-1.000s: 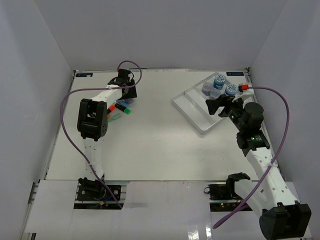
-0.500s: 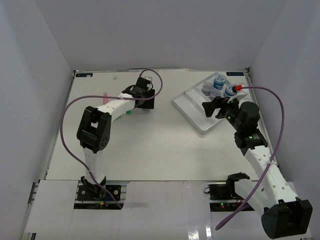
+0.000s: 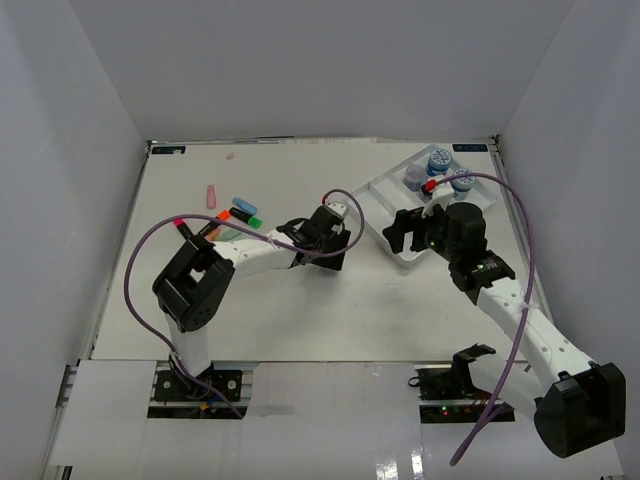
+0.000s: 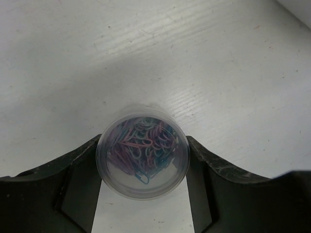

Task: Sort the stationery into containers
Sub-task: Place the stationery at the center of the board, then pick up the stationery from the center of the board.

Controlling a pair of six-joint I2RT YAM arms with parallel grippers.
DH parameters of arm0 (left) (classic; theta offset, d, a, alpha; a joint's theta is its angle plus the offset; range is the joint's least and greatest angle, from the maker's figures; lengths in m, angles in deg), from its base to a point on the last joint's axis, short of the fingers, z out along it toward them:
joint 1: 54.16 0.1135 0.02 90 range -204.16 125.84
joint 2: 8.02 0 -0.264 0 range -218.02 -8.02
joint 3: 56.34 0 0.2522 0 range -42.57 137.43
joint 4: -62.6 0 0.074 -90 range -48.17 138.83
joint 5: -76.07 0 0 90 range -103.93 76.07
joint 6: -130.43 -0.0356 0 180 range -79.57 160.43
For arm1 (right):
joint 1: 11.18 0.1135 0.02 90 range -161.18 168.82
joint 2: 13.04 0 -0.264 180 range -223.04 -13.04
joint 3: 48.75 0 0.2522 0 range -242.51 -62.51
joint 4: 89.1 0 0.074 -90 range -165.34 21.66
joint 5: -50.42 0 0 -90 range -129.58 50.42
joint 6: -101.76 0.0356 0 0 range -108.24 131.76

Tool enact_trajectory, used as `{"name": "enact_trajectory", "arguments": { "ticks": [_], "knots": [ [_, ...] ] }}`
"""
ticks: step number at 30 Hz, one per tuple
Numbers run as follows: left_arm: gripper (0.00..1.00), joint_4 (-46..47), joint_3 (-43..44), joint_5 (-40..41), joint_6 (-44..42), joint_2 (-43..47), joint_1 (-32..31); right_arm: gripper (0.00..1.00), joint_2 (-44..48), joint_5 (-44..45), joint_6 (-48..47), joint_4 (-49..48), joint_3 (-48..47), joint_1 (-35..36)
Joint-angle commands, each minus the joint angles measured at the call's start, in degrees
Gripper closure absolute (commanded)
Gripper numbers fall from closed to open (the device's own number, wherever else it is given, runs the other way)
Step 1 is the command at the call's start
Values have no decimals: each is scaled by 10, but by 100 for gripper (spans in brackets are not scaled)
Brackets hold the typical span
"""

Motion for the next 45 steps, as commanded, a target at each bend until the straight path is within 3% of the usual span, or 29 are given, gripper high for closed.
{"name": "enact_trajectory", "arguments": {
  "ticks": [1, 5, 6, 8, 13, 18, 25, 31, 38, 45],
  "knots": [
    [43, 50, -22, 26, 20, 37, -20, 9, -10, 15, -27, 7, -17, 14],
    [25, 57, -40, 49, 35, 52, -34, 9, -25, 19, -35, 9, -17, 33],
    [13, 58, -47, 56, 41, 59, -33, 9, -28, 20, -39, 10, -18, 36],
    [3, 58, -51, 61, 43, 85, -33, 9, -34, 26, -42, 10, -21, 45],
    [2, 45, -49, 90, 36, 144, -29, 10, -56, 43, -55, 15, -35, 74],
    [2, 28, -76, 80, 33, 222, 14, 9, -96, 67, -63, 16, -59, 115],
    [2, -15, -175, 42, 26, 352, 161, 10, -185, 106, -92, 25, -109, 194],
    [2, -41, -257, 57, 4, 467, 228, 10, -288, 146, -96, 44, -161, 248],
    [2, -28, -312, 98, -2, 497, 240, 10, -381, 169, -85, 62, -206, 282],
    [2, -27, -294, 121, -12, 468, 242, 5, -439, 171, -70, 83, -230, 292]
  ]
}}
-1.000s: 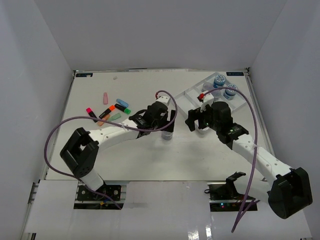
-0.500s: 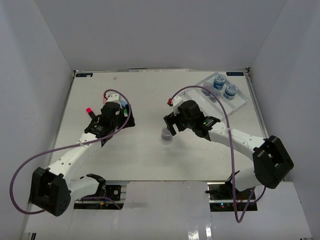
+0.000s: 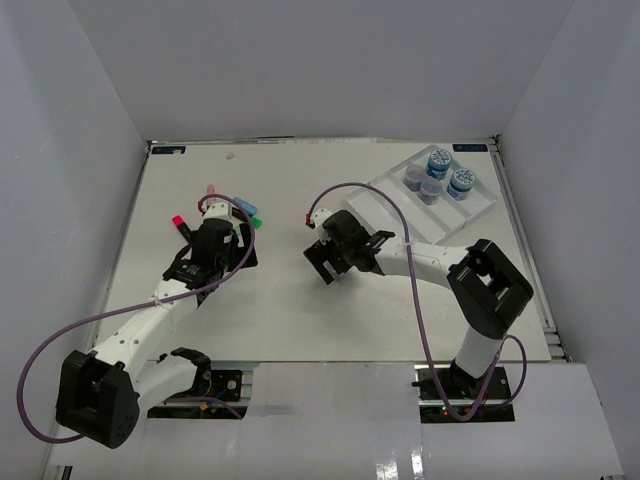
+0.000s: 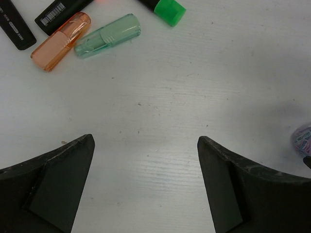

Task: Sort the stationery into containers
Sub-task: Pick up the stationery from the center of the board, then place the stationery in the storage box.

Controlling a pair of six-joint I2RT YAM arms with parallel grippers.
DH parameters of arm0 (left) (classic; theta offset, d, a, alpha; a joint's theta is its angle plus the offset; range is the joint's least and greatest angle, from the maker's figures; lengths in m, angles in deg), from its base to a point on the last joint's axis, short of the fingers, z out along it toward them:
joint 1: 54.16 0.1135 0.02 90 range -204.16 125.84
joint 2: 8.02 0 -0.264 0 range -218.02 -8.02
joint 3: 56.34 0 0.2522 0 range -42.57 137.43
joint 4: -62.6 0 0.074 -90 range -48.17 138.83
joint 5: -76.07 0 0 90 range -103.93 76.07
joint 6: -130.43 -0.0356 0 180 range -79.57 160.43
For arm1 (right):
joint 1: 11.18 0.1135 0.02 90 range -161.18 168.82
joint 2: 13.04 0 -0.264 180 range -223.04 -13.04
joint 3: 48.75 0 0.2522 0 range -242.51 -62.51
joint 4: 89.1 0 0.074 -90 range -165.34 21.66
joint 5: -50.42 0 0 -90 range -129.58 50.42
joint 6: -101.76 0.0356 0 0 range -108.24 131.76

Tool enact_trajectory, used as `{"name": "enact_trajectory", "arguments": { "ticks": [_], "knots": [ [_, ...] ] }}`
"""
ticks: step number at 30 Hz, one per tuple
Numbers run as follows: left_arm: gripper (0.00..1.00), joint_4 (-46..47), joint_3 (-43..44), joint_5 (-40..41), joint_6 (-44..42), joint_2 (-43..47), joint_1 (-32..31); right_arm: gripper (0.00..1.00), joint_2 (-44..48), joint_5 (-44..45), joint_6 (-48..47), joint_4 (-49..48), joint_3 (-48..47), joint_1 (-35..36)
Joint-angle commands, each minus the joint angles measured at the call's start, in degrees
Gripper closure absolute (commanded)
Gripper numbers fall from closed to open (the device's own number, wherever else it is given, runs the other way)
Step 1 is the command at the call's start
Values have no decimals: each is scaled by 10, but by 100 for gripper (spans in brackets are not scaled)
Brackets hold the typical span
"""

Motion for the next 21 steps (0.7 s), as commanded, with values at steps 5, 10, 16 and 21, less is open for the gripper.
{"name": "enact_trajectory", "arguments": {
  "ticks": [5, 10, 16, 21],
  "knots": [
    [2, 10, 10, 18, -11, -1, 5, 20, -9, 27, 11, 11, -16, 4],
    [2, 9, 13, 15, -12, -6, 7, 41, 16, 53, 11, 15, -16, 2],
    [2, 9, 14, 8, -12, -6, 9, 51, 77, 111, 11, 24, -21, -50],
    [2, 9, 15, -4, -12, -3, 10, 49, 118, 151, 67, 51, -35, -210]
  ]
}}
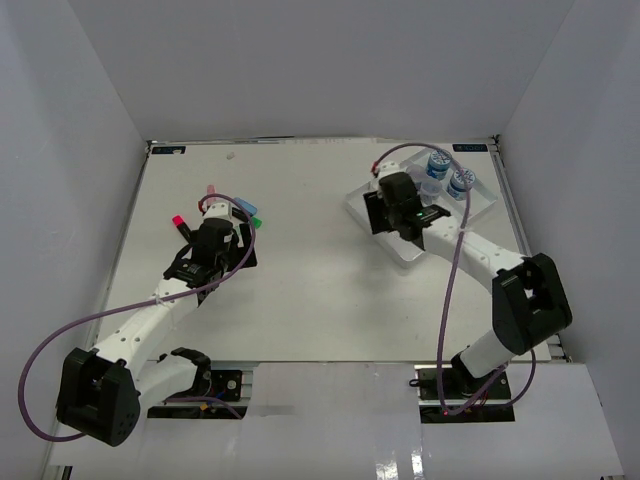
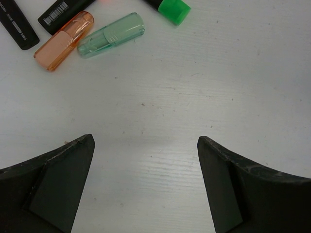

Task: Sort the stationery into containers
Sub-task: Place the stationery in the storage box.

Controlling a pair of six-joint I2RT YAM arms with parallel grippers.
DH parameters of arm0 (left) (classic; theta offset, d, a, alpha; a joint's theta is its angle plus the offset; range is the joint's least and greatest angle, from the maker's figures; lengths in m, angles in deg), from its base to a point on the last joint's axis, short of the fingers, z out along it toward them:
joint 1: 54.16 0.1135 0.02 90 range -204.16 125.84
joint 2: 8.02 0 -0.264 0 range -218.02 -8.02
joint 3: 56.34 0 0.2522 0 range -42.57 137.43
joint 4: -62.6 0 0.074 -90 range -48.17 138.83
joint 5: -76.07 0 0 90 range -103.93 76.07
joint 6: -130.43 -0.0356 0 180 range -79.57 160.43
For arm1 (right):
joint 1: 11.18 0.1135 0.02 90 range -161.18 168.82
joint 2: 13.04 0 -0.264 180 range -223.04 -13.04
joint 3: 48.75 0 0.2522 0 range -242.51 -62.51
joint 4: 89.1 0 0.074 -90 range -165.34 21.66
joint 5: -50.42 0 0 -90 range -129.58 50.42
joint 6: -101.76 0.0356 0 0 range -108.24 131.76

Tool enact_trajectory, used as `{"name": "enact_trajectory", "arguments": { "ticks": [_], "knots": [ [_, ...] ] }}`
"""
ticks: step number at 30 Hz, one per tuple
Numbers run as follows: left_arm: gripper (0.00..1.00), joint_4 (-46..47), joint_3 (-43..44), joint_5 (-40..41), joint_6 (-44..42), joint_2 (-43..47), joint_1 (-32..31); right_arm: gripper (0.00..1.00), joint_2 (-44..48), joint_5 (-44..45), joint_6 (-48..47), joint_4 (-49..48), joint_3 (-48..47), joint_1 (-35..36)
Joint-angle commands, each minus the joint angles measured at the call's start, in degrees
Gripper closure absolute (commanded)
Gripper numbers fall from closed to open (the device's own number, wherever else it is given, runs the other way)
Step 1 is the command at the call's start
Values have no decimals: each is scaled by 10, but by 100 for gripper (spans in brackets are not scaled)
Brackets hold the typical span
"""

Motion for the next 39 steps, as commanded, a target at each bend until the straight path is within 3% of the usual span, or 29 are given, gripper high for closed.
{"name": "enact_trajectory", "arguments": {
  "ticks": [1, 5, 11, 22, 29, 34, 39],
  "knots": [
    [2, 8, 15, -12, -4, 7, 4, 49, 34, 59, 56, 13, -29, -107],
    [2, 8, 15, -18, -4, 9, 6, 48, 21, 80, 89, 13, -44, -217],
    [2, 8, 11, -18, -5, 20, 6, 48, -38, 79, 119, 6, -85, -296],
    [2, 7, 11, -25, -7, 20, 7, 42, -162, 66, 126, -4, -158, -322],
    [2, 8, 13, -28, -6, 13, 9, 16, -207, 36, 132, 5, -202, -323],
    [2, 7, 11, -31, -7, 10, 10, 2, -182, 24, 123, 15, -195, -323],
    [2, 5, 11, -25, 2, 2, 15, 2, -100, -7, 103, 21, -152, -320]
  ]
}}
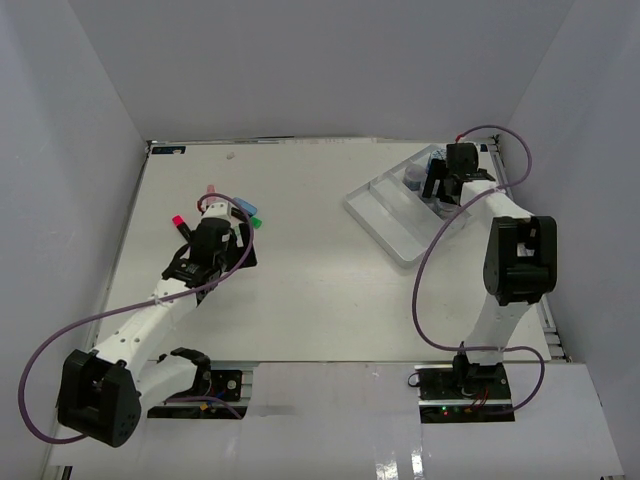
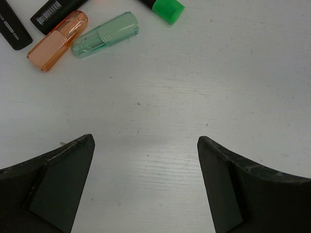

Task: Sort the stationery into containers
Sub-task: Place the stationery in the storage box, then pick up the pen from the center of the board.

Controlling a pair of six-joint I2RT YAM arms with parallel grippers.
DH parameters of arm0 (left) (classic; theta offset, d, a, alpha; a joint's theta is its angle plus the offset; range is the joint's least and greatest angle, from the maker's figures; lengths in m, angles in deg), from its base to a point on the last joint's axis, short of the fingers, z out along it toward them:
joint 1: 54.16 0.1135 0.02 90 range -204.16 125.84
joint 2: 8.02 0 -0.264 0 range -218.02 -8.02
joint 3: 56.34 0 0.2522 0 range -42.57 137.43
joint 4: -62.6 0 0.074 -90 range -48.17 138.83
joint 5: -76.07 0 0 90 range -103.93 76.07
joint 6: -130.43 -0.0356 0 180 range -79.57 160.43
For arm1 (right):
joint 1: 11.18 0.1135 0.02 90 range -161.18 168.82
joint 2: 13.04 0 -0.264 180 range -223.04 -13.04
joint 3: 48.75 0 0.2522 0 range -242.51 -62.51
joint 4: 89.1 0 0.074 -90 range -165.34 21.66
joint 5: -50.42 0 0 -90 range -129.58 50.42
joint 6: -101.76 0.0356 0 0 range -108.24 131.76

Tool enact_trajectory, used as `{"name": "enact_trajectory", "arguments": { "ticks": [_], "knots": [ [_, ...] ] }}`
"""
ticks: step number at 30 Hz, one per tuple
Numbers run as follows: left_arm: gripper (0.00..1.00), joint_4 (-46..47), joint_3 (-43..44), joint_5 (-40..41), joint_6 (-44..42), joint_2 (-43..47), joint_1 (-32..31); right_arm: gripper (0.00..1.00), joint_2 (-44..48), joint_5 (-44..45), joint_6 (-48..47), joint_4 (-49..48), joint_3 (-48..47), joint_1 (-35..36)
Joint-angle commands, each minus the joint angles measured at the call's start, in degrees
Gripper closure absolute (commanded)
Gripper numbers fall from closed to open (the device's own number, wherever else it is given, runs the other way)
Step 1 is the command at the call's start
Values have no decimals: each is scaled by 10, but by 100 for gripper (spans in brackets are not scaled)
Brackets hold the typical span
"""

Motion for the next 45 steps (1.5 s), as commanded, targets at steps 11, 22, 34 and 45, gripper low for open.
{"name": "enact_trajectory", "arguments": {
  "ticks": [11, 22, 34, 45],
  "knots": [
    [2, -22, 82, 31, 80, -94, 151, 7, 389, -193, -5, -100, 218, 55],
    [2, 6, 201, 38, 125, -287, 270, 10, 497, -290, 8, -169, 352, 113],
    [11, 8, 303, 59, 111, -442, 275, 10, 530, -311, -8, -177, 385, 115],
    [39, 0, 314, 56, 107, -485, 276, 10, 531, -312, -12, -175, 391, 116]
  ]
}}
